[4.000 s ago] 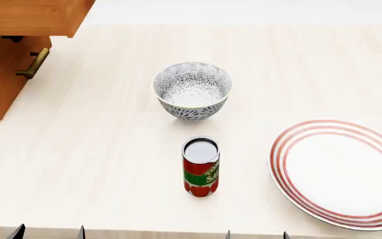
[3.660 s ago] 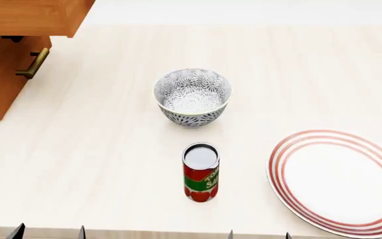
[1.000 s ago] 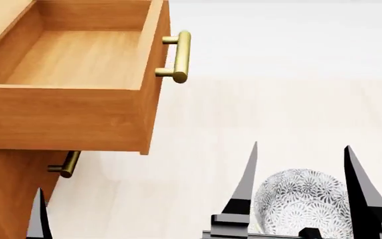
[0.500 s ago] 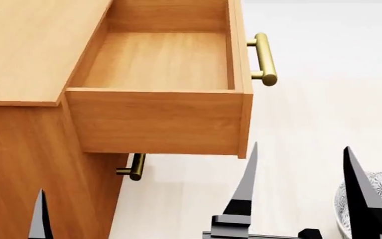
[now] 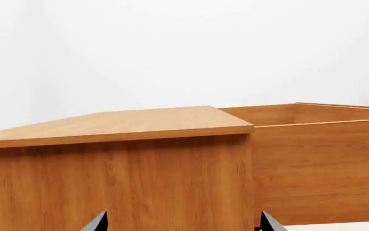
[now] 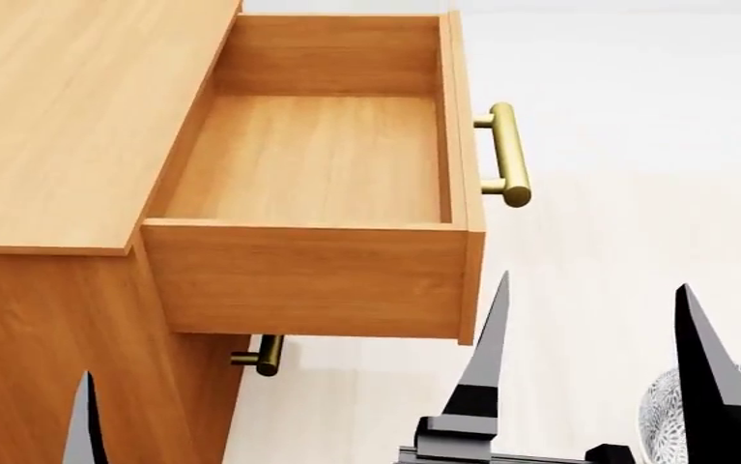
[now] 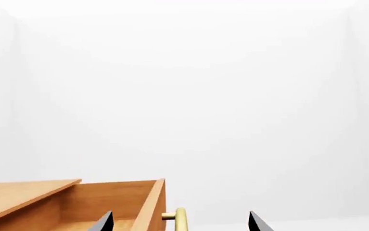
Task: Put the bowl on top of the cabinet.
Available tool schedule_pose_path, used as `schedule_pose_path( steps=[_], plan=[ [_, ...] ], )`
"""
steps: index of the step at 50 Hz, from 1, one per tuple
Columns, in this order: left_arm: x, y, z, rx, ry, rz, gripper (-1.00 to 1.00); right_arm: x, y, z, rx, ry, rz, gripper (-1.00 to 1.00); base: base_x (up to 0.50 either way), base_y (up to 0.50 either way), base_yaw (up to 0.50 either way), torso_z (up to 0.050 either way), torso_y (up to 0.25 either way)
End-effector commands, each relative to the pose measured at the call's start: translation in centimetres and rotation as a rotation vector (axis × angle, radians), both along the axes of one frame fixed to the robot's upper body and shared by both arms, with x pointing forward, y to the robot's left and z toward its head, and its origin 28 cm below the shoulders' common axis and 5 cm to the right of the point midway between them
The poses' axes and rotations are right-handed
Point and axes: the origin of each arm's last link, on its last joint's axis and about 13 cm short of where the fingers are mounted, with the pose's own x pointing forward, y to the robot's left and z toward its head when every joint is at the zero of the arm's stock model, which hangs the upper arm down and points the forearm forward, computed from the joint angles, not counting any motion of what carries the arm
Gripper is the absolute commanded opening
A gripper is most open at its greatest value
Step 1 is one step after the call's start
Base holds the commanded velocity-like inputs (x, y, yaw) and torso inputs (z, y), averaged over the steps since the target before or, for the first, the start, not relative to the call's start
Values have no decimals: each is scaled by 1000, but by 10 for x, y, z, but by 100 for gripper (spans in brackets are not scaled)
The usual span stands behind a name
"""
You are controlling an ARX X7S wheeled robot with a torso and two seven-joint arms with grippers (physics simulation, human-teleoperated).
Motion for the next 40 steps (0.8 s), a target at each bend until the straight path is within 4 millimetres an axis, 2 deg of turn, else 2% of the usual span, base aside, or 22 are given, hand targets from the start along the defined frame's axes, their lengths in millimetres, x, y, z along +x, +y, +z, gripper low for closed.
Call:
schedule_pose_path(
  steps=[1, 21, 24, 33, 40],
  plan=[
    [-1, 2, 4, -24, -15, -8, 100, 0, -1, 2, 3, -14, -6, 100, 0, 0, 0, 50, 0],
    [-2, 2, 5, -30, -20, -4, 100, 0, -3, 1, 27, -1, 6, 100, 0, 0, 0, 49, 0],
    [-1, 3, 3, -34, -8, -2, 100, -1, -8, 3, 39, -8, -12, 100, 0, 0, 0, 10, 0],
    [-1, 3, 4, -54, -14, -11, 100, 6, -29, -15, 108, 143, 33, 100, 0, 0, 0, 0, 0],
    [0, 4, 4, -57, -12, -8, 100, 7, -50, -11, 99, 207, 7, 100, 0, 0, 0, 0, 0]
  ],
)
